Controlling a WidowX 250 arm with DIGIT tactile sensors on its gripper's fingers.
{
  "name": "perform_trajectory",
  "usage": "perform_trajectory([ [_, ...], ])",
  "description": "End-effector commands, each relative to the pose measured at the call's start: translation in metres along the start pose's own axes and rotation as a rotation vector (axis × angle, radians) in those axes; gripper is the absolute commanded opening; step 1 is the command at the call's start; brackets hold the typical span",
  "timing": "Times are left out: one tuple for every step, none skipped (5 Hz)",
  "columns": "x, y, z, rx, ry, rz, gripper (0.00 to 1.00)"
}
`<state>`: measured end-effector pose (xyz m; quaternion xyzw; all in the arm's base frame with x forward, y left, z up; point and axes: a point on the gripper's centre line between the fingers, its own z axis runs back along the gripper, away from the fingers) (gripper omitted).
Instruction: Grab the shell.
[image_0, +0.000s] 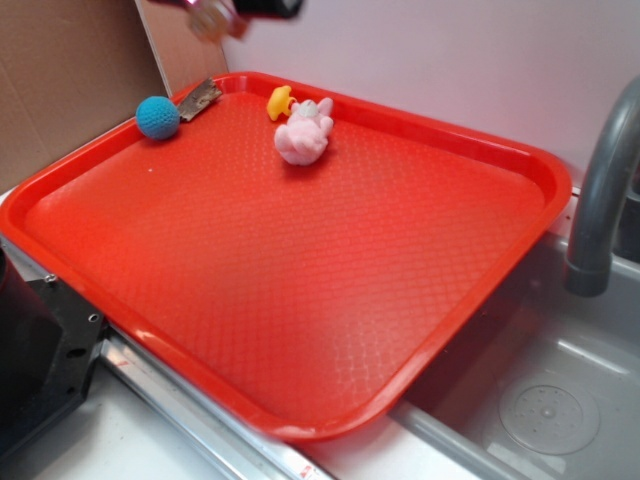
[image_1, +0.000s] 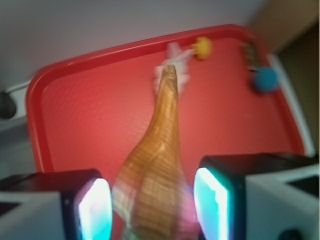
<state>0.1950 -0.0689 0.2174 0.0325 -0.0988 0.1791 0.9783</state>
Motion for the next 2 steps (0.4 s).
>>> perform_trajectory([
  [0.012,0.038,0.036,-0.130,-0.022,0.154,0.00],
  [0.015,0.038,0.025,-0.120,0.001,0.112,0.00],
])
